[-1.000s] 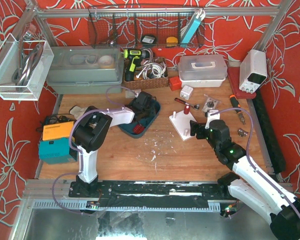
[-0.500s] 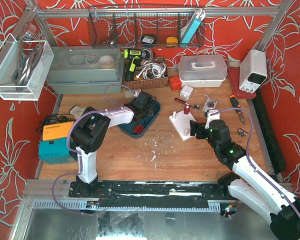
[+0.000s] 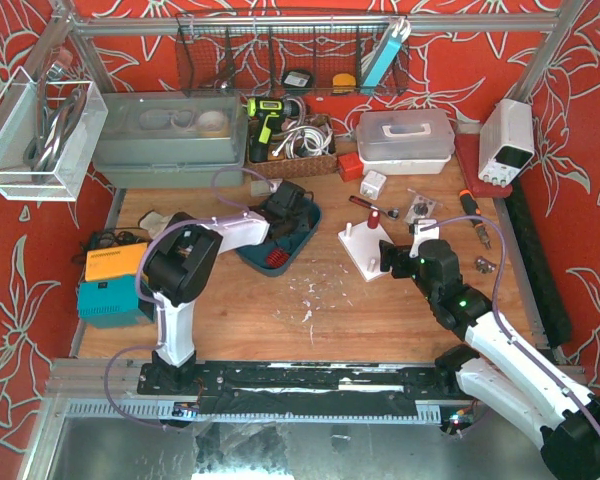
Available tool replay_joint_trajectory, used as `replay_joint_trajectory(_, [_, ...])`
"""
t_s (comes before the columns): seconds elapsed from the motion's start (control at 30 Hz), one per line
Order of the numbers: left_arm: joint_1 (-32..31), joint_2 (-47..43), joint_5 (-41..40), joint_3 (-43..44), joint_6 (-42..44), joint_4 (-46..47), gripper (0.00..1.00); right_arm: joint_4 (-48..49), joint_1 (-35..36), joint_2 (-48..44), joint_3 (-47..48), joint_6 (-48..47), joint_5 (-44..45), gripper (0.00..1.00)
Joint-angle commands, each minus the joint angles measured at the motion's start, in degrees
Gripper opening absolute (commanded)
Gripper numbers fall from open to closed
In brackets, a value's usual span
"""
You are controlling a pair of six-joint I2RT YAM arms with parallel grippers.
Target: Install the large spring
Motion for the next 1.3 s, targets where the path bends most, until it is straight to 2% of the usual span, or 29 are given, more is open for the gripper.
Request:
replay_joint_trajectory(0.0, [0.2, 3.1, 3.8, 2.0, -0.3, 0.6, 0.54, 0.7, 0.5, -0.9, -0.6, -0.7, 1.0, 0.96])
replay_joint_trajectory(0.1, [0.1, 4.7, 5.7, 3.1, 0.4, 0.1, 0.56, 0.6, 0.6, -1.1, -0.6, -0.9, 1.1, 0.96])
replay_joint_trajectory(0.23, [0.1, 6.3, 2.5, 4.7, 0.3, -3.9, 0.54, 0.6, 0.8, -1.3, -0.7, -1.2, 1.4, 0.95])
replay_joint_trajectory(0.5, [0.1, 3.7, -3.3, 5.2, 1.2, -7.1, 0.42, 0.8, 1.2, -1.6, -0.8, -1.4, 2.0, 0.95])
replay_joint_trajectory(0.67, [0.1, 1.9, -5.4, 6.1, 3.0, -9.1, 0.39, 0.7, 1.3, -1.6, -0.9, -1.7, 2.4, 0.95])
replay_joint_trajectory(1.03, [0.2, -0.1, -6.0, 3.7, 6.0, -7.5, 0.23, 0.9, 1.7, -1.7, -1.0, -1.9, 2.8, 0.95])
replay_joint_trajectory(1.27, [0.2, -4.0, -7.5, 1.3, 8.8, -5.9, 0.19, 0.9, 1.7, -1.6, -0.9, -2.0, 3.0, 0.95])
